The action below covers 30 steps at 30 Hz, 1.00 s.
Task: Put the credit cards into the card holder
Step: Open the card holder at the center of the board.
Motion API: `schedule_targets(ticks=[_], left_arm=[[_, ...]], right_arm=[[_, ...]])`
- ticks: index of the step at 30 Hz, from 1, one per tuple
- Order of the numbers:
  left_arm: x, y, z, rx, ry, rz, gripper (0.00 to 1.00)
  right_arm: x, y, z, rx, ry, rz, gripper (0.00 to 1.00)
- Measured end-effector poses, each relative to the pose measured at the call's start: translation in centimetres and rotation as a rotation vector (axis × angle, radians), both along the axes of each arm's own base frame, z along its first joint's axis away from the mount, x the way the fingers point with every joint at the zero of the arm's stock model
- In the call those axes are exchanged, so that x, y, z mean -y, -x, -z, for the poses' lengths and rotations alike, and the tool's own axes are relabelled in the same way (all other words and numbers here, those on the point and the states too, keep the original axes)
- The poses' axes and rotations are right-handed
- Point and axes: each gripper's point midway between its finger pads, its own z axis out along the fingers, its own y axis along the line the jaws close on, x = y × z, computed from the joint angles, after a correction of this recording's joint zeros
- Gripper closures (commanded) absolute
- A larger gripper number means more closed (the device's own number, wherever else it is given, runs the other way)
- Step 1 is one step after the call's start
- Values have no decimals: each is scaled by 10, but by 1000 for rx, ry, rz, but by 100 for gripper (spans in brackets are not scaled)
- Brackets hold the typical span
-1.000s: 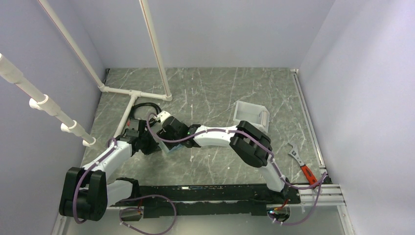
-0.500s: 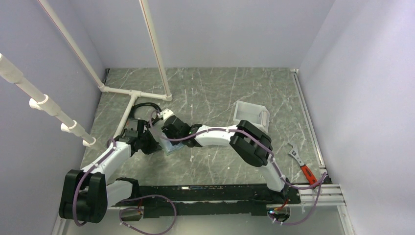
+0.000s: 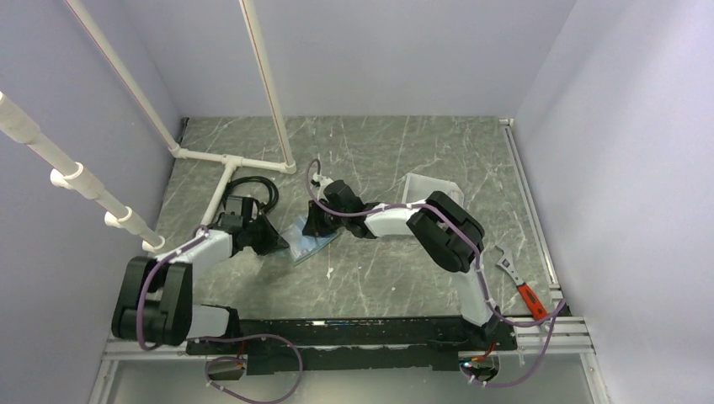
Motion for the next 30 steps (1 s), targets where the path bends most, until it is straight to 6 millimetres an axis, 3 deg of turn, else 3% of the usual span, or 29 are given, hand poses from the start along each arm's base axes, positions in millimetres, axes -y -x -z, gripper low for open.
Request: schedule_targets(ticks=[4, 9, 13, 18, 24, 26, 30], left_arm=[[6, -7, 10, -34, 27, 16, 93], [8, -14, 11, -43, 38, 15, 94], [8, -13, 11, -50, 41, 5, 93], [8, -13, 11, -52, 41, 3, 93], [8, -13, 11, -51, 41, 3, 93], [7, -13, 11, -51, 39, 4, 94], [7, -13, 11, -50, 36, 4, 94]], right_arm=[[0, 4, -1, -51, -42, -3, 76], [8, 3, -4, -54, -15, 15, 44], [26, -3, -18, 90, 132, 66, 32], [17, -10, -51, 281, 254, 84, 15], [-10, 5, -56, 360, 301, 33, 12], [-14, 3, -47, 377, 333, 35, 13], [-3, 0, -14, 358, 420, 35, 17]])
